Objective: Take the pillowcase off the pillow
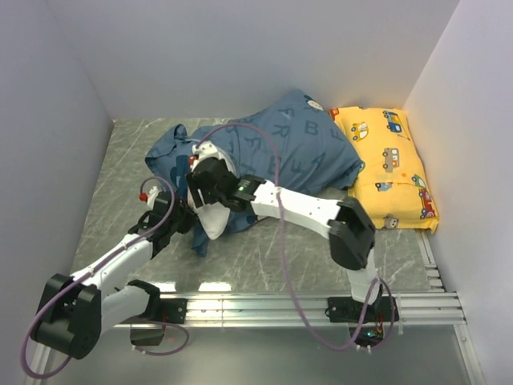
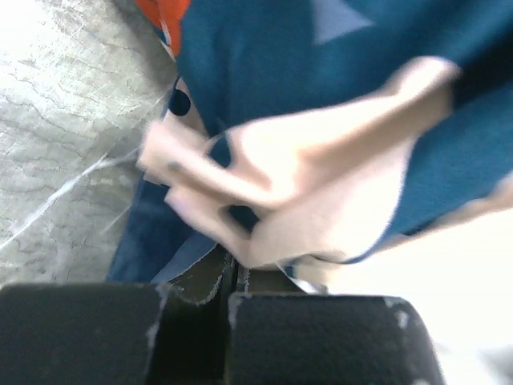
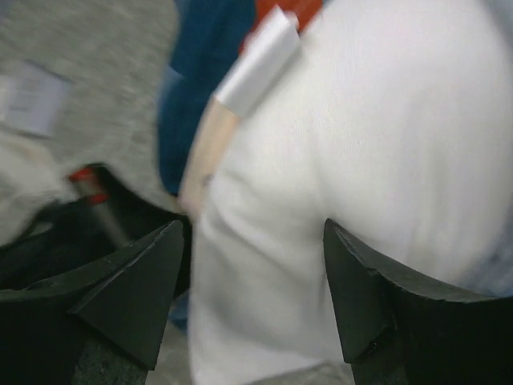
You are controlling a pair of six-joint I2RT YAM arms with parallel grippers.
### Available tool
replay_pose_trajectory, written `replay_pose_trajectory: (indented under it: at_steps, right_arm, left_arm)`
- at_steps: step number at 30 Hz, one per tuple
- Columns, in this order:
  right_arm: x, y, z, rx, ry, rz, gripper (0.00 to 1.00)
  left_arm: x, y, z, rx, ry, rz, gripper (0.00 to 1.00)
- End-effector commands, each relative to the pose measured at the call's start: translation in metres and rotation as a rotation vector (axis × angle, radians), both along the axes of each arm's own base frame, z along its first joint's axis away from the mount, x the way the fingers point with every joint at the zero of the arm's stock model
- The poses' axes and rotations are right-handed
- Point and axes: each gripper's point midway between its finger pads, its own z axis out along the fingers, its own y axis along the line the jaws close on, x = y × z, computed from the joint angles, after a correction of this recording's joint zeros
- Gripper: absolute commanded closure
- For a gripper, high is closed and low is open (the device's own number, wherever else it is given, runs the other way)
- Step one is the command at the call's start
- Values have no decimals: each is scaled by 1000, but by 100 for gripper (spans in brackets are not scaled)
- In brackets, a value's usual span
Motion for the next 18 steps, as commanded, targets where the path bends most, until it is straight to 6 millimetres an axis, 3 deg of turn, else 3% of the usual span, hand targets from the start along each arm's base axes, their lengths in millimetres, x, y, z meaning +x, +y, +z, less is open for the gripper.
replay_pose_trajectory:
  at_steps: [1, 5, 8, 9, 11, 12, 14, 15, 18]
  right_arm:
    - [13, -20, -58, -100, 75, -108, 23]
    - [7, -30, -81, -43, 112, -115, 25]
    - [5, -34, -91, -52, 126, -109, 35]
    - [5, -35, -93, -56, 130, -111, 53]
    - [4, -37, -98, -58, 145, -106, 70]
    - [4, -37, -97, -48, 148, -105, 88]
    - [2, -42, -101, -44, 163, -109, 99]
    - [2, -42, -97, -24, 160, -109, 100]
    - [1, -46, -93, -5, 166, -108, 100]
  left_arm:
    - [4, 1, 16, -8, -60, 12, 98]
    - [3, 4, 18, 6, -61, 19, 98]
    - [4, 3, 19, 12, -64, 11, 98]
    - [6, 3, 22, 16, -65, 11, 97]
    - [6, 4, 26, 25, -77, 3, 94]
    - [7, 4, 30, 29, -86, 4, 89]
    - [3, 9, 37, 50, -99, 5, 80]
    - [3, 11, 44, 58, -113, 5, 69]
    - [0, 18, 63, 93, -144, 8, 53]
